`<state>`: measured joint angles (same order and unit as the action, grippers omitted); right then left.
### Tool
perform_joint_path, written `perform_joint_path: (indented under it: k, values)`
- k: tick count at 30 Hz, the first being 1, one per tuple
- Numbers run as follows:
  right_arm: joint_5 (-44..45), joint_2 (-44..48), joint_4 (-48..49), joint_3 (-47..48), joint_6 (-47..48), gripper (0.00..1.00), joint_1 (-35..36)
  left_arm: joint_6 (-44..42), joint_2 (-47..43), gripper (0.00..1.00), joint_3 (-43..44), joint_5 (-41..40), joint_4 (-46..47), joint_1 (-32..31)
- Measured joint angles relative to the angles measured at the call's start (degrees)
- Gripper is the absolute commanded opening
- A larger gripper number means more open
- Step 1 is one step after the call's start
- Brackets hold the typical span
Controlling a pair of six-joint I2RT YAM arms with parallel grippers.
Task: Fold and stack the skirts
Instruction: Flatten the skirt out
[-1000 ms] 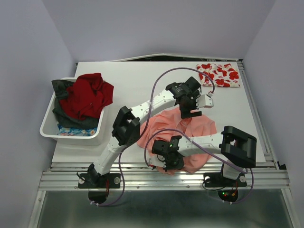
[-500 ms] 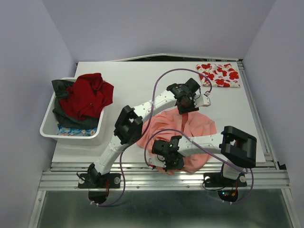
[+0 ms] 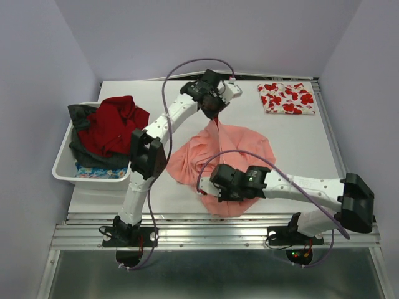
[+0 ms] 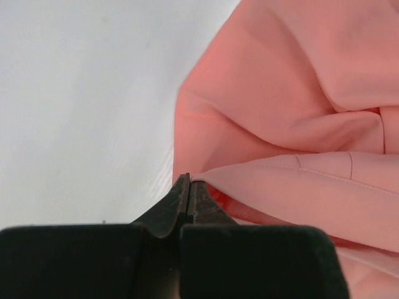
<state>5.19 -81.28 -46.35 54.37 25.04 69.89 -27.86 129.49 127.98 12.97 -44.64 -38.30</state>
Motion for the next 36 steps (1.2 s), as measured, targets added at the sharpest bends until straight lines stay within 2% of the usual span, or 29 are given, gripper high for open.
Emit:
perform_joint_path:
  k: [4, 7, 13, 16, 23, 28, 31, 36]
  values:
    - [4.6, 5.0, 1.8, 4.1, 0.0, 0.01, -7.1, 3.1, -2.3, 0.00, 2.3, 1.2, -0.2, 7.4]
    - [8.3, 7.3, 4.3, 4.9, 0.0, 0.01, -9.2, 5.4, -4.9, 0.00, 2.4, 2.5, -0.4, 10.5]
    - [14.3, 10.2, 8.9, 2.5, 2.3, 0.01, -10.0, 8.9, -10.5, 0.00, 1.9, 4.5, -0.2, 13.0]
    - [14.8, 10.2, 11.6, 1.8, 4.7, 0.01, -13.7, 10.1, -13.8, 0.00, -2.3, 5.6, 2.2, 14.3]
    - [7.0, 4.3, 15.0, 11.5, 4.2, 0.01, -32.1, 12.1, -16.8, 0.00, -10.3, 6.5, 6.2, 18.7]
    - [-1.8, 5.0, 16.4, 16.5, 1.6, 0.01, -43.1, 12.9, -19.3, 0.00, -12.1, 7.2, 7.6, 20.6]
    - [-7.8, 5.9, 17.9, 18.4, 0.0, 0.01, -50.0, 14.1, -23.8, 0.00, -14.4, 10.1, 9.5, 21.1]
    - [-12.0, 9.8, 18.5, 21.3, -2.8, 0.01, -53.9, 14.8, -33.7, 0.00, -19.6, 13.6, 14.0, 20.8]
